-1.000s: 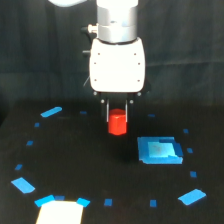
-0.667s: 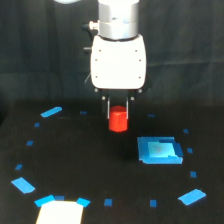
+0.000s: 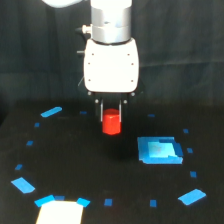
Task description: Pick up the red object from the table
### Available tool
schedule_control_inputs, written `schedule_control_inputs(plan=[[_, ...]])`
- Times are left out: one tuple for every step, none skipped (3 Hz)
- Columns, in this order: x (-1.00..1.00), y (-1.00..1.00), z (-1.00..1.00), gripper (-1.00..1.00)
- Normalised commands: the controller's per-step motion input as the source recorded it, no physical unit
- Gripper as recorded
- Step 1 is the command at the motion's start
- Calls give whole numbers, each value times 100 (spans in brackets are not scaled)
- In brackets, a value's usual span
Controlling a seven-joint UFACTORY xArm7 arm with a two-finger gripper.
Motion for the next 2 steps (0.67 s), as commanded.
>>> schedule_control_inputs(plan=[[22,37,100,-90],[39,-8,43,-100]])
